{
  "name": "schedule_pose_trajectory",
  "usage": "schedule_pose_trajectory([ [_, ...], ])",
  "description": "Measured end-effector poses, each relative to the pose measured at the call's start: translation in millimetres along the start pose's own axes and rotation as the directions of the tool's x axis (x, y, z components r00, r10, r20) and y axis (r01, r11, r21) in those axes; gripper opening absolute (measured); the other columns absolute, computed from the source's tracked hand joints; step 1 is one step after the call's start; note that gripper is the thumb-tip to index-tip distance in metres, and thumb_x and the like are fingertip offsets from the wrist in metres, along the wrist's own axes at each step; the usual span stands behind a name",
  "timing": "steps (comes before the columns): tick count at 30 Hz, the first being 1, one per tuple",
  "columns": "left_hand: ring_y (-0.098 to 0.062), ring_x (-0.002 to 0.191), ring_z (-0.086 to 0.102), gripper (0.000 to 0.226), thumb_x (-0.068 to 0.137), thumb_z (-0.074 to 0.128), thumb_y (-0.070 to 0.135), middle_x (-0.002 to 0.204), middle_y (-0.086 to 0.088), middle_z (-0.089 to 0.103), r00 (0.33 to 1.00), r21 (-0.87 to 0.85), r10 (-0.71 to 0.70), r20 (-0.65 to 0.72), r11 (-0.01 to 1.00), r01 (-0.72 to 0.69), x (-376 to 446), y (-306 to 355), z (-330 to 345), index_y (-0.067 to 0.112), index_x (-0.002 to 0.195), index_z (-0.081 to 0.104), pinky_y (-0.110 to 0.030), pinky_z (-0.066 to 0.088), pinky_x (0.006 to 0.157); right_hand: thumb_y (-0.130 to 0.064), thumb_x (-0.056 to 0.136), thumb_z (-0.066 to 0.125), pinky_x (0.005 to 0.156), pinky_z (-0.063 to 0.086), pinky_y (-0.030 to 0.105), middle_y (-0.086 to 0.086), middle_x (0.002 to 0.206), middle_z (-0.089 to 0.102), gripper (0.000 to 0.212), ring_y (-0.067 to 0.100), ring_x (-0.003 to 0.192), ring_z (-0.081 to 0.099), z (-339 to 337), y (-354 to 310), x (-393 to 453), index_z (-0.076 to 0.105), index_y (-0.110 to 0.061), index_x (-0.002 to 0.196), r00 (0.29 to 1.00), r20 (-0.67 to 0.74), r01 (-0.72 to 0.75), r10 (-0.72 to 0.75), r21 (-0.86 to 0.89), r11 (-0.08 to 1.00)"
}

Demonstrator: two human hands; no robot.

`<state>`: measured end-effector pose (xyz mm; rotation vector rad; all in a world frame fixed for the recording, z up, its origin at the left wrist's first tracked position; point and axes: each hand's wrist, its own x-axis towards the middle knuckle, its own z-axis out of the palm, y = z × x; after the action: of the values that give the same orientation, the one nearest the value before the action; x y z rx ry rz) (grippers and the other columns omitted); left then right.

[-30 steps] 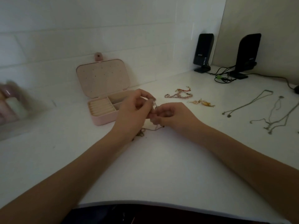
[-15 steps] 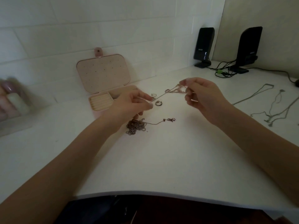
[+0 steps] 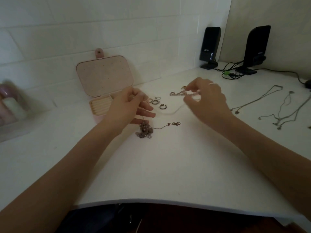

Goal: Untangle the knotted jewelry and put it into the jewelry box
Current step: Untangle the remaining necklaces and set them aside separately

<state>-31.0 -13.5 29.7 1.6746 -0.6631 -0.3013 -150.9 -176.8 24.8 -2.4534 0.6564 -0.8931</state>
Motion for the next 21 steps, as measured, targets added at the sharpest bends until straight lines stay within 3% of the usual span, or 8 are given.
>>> schedule_pose_trajectory([
  [2, -0.014, 0.065, 0.072, 0.019, 0.103, 0.04, 0.02, 0.071, 0.0, 0.071, 0.997, -0.055, -0.071, 0.038, 0.996, 0.073, -0.4, 0.9, 0.8, 0.013, 0.099, 0.057, -0.027, 0.055, 0.05, -0.035, 0.086, 0.061, 0.087, 0.04, 0.04, -0.008, 0.095, 0.054, 0.014, 0.015, 0.096, 0.049, 6.1, -12.8, -13.1, 0.061, -0.023, 0.094, 0.976, 0.048, 0.214, -0.213, -0.008, 0.977],
  [4, -0.013, 0.067, 0.072, 0.021, 0.103, 0.041, 0.02, 0.078, -0.003, 0.071, 0.993, -0.07, -0.105, 0.06, 0.992, 0.109, -0.1, -0.1, 2.5, 0.008, 0.109, 0.056, -0.032, 0.059, 0.052, -0.047, 0.08, 0.065, 0.085, 0.042, 0.04, -0.012, 0.085, 0.057, 0.019, 0.009, 0.087, 0.05, 12.6, -30.0, -26.3, 0.063, -0.028, 0.082, 0.931, 0.184, 0.299, -0.316, 0.117, 0.947],
  [7, -0.009, 0.059, 0.068, 0.016, 0.101, 0.045, 0.02, 0.069, 0.001, 0.069, 0.994, -0.034, -0.099, 0.035, 0.994, 0.101, -0.2, -3.2, 5.9, 0.01, 0.093, 0.054, -0.024, 0.051, 0.042, -0.055, 0.075, 0.071, 0.086, 0.038, 0.035, -0.02, 0.076, 0.05, 0.027, 0.005, 0.084, 0.044, 26.4, -44.3, -36.4, 0.055, -0.037, 0.088, 0.888, 0.369, 0.247, -0.273, 0.118, 0.962],
  [13, -0.013, 0.054, 0.064, 0.019, 0.099, 0.049, 0.015, 0.058, 0.003, 0.064, 0.999, -0.032, -0.053, 0.011, 0.998, 0.054, 2.1, -7.5, 11.6, 0.012, 0.081, 0.053, -0.027, 0.055, 0.05, -0.036, 0.078, 0.071, 0.074, 0.04, 0.031, -0.012, 0.078, 0.056, 0.022, 0.009, 0.074, 0.048, 45.4, -39.5, -34.1, 0.051, -0.029, 0.079, 0.914, 0.32, 0.224, -0.25, 0.116, 0.968],
  [15, -0.012, 0.059, 0.066, 0.013, 0.097, 0.052, 0.014, 0.065, 0.0, 0.065, 0.999, -0.004, -0.012, -0.039, 1.0, 0.012, 0.0, -7.1, 13.3, 0.015, 0.083, 0.051, -0.027, 0.057, 0.053, -0.026, 0.078, 0.073, 0.066, 0.039, 0.022, -0.014, 0.071, 0.055, 0.019, 0.004, 0.064, 0.048, 45.6, -36.7, -33.2, 0.054, -0.028, 0.077, 0.919, 0.323, 0.16, -0.227, 0.222, 0.962],
  [17, -0.011, 0.069, 0.066, 0.012, 0.093, 0.057, 0.015, 0.077, 0.0, 0.065, 0.981, 0.171, 0.145, -0.129, 0.978, -0.122, 0.4, -10.1, 11.2, 0.019, 0.094, 0.046, -0.024, 0.056, 0.06, -0.017, 0.079, 0.074, 0.06, 0.04, 0.014, -0.012, 0.069, 0.059, 0.016, 0.002, 0.061, 0.051, 40.5, -34.3, -29.4, 0.059, -0.023, 0.076, 0.936, 0.304, 0.055, -0.176, 0.366, 0.929],
  [19, -0.004, 0.073, 0.06, 0.022, 0.089, 0.062, 0.017, 0.081, 0.007, 0.061, 0.94, 0.335, 0.298, -0.165, 0.913, -0.231, 1.1, -10.2, 6.2, 0.02, 0.101, 0.044, -0.015, 0.05, 0.063, -0.014, 0.081, 0.074, 0.061, 0.044, 0.015, -0.002, 0.073, 0.067, 0.01, 0.003, 0.062, 0.055, 34.8, -31.5, -23.1, 0.064, -0.015, 0.079, 0.947, 0.303, -0.047, -0.109, 0.464, 0.884],
  [21, -0.009, 0.075, 0.061, 0.012, 0.088, 0.064, 0.013, 0.081, 0.004, 0.063, 0.958, 0.233, 0.275, -0.08, 0.94, -0.25, 1.1, -6.2, 5.4, 0.017, 0.093, 0.053, -0.023, 0.053, 0.072, -0.011, 0.083, 0.072, 0.063, 0.047, 0.018, 0.008, 0.078, 0.07, 0.008, 0.007, 0.066, 0.058, 30.2, -29.3, -18.7, 0.065, -0.008, 0.085, 0.943, 0.328, -0.15, -0.058, 0.573, 0.806],
])
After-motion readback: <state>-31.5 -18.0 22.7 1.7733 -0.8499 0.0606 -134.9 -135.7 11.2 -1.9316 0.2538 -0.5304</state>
